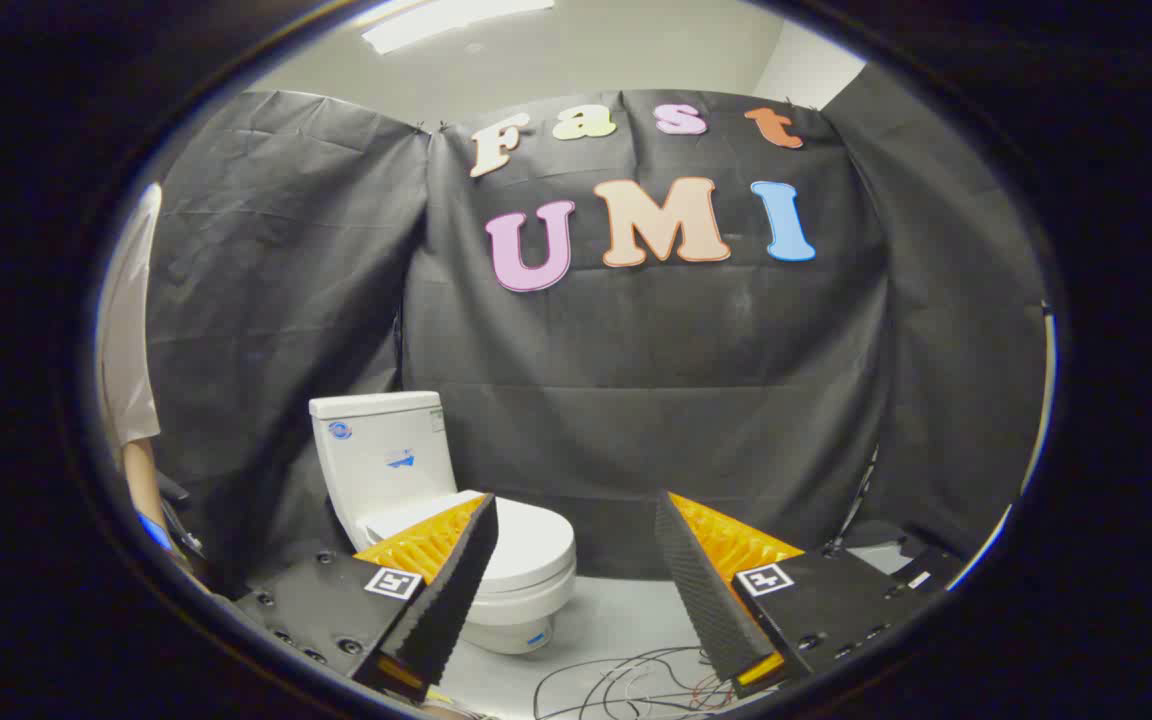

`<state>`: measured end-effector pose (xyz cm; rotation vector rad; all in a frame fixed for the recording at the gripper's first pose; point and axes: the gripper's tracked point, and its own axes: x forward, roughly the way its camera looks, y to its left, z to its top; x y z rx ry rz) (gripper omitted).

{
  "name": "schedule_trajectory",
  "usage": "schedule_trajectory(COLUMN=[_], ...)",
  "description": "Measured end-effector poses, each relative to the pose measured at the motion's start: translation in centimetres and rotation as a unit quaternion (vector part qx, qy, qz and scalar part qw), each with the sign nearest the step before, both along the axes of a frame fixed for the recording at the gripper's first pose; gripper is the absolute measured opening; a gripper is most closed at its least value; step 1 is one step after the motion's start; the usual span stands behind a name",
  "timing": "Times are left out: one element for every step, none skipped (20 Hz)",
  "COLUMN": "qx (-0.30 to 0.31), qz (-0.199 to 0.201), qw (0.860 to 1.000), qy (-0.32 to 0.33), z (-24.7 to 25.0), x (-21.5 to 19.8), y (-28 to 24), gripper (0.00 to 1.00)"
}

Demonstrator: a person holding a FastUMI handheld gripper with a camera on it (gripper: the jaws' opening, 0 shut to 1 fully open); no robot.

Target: Open the toilet lid.

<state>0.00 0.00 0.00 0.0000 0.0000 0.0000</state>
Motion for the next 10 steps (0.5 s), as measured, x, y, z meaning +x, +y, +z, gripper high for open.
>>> schedule_trajectory(qx=[0.0,0.0,0.0,0.0,0.0,0.0,0.0,0.001,0.0,0.0], qz=[0.0,0.0,0.0,0.0,0.0,0.0,0.0,0.0,0.0,0.0], qw=[1.0,1.0,1.0,1.0,1.0,1.0,1.0,1.0,1.0,1.0], qy=[0.0,0.0,0.0,0.0,0.0,0.0,0.0,0.0,0.0,0.0], z=[0.07,-0.01,0.04,-0.01,0.04,0.0,0.03,0.06,0.07,-0.06], x=[-0.01,0.0,0.0,-0.01,-0.01,-0.01,-0.03,0.0,-0.02,-0.02], y=[-0.04,0.0,-0.01,-0.03,0.01,-0.03,-0.03,-0.06,0.1,-0.1], gripper=[0.98,0.98,0.98,0.98,0.98,0.98,0.98,0.98,0.98,0.98])
